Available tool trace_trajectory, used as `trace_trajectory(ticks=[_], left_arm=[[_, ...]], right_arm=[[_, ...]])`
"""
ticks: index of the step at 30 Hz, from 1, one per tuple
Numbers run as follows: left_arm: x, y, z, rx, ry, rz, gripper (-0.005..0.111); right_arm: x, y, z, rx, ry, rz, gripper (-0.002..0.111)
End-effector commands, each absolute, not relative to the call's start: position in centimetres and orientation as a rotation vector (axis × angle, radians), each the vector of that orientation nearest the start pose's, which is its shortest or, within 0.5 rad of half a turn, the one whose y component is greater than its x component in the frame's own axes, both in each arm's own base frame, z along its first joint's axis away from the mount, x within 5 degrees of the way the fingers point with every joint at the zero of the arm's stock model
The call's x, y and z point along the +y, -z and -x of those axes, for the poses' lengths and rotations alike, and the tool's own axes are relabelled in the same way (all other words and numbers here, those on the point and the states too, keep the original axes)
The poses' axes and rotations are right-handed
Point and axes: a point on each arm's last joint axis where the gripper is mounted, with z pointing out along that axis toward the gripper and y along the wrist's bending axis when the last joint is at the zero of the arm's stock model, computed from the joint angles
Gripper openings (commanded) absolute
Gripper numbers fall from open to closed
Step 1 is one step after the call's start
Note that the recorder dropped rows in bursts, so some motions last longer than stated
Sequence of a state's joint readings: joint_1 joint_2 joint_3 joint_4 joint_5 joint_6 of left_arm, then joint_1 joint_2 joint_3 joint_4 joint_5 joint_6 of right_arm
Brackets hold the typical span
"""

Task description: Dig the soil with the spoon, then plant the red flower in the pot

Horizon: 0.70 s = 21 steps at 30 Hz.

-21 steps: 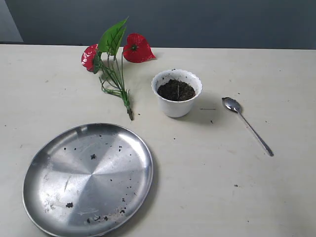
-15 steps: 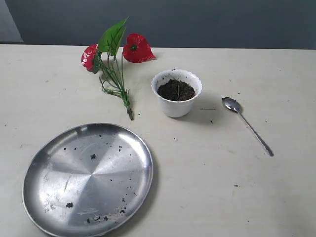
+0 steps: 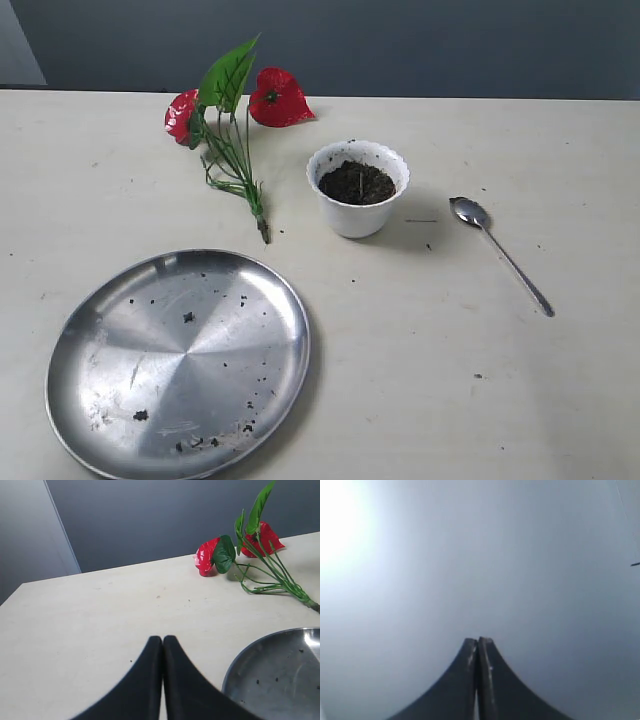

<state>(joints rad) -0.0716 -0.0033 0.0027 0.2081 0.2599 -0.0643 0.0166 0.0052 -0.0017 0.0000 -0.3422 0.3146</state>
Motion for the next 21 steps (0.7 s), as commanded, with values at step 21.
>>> trace_trajectory(ticks=[21], left_arm=[[0.1,-19.1,-5.5,1.727,-0.084,-0.138,0.002]], right_arm=[[1.5,-35.8,-13.7,1.664,-0.168,-0.082,-0.001]])
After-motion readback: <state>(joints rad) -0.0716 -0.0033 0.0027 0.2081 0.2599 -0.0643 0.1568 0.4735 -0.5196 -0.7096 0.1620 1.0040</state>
